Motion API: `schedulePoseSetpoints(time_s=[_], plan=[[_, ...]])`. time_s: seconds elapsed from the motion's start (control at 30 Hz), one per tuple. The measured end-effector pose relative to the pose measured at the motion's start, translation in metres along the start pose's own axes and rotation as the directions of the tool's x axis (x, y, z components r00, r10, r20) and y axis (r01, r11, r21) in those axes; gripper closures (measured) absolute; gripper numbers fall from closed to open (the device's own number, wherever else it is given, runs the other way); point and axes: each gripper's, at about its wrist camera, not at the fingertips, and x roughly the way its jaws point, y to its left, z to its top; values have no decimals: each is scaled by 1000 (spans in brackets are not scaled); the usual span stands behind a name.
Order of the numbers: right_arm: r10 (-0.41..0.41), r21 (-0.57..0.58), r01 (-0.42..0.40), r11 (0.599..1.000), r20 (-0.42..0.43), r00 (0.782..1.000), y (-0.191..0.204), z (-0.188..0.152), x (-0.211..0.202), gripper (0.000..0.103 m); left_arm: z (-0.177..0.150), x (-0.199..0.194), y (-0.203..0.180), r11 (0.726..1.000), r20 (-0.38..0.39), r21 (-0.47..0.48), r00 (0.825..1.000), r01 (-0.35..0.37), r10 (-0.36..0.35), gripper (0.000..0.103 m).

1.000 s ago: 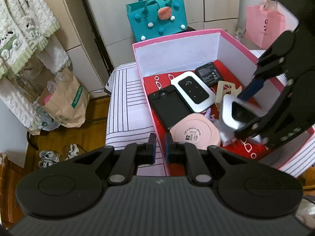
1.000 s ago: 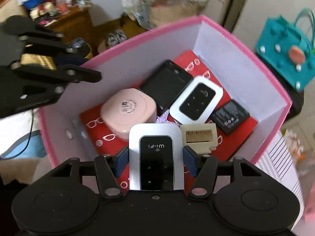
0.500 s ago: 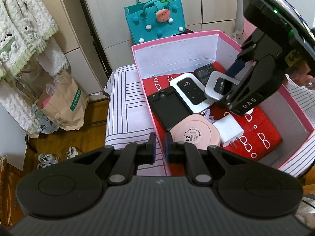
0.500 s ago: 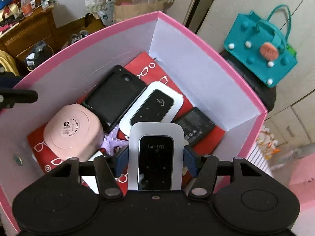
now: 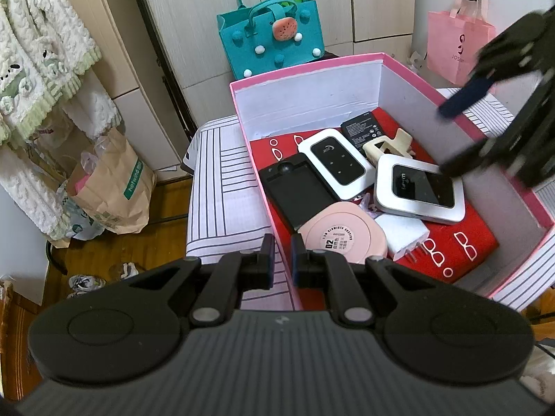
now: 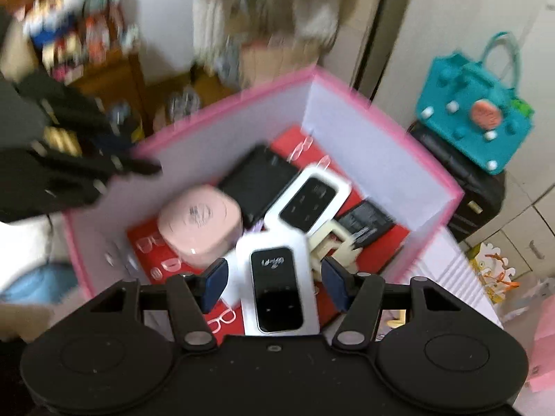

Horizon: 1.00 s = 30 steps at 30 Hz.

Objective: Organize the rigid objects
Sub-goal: 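Carry the white router into the box and release it beside the holder, then grasp the AA battery with the right tool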

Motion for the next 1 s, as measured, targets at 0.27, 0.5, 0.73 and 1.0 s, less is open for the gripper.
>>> schedulePoseSetpoints(time_s=[0.27, 0.5, 0.73, 1.0], plan=[[-178, 172, 135, 976, 264, 948, -32, -66, -54, 38, -1, 0, 1, 1000, 10, -17, 1000, 4, -4, 94], [-133, 415, 40, 909, 199, 971, -60, -130, -16, 65, -1, -1, 0, 1000, 13, -23, 1000, -1, 1, 94], [-200, 453, 106, 885, 166, 966, -49, -163, 29, 62, 0, 0, -1, 1000, 5, -19, 1000, -7, 7, 94], [-272, 340, 227, 913, 91, 958, -38, -162, 48, 92, 0, 0, 0, 1000, 3, -28, 1000, -4, 4, 94]])
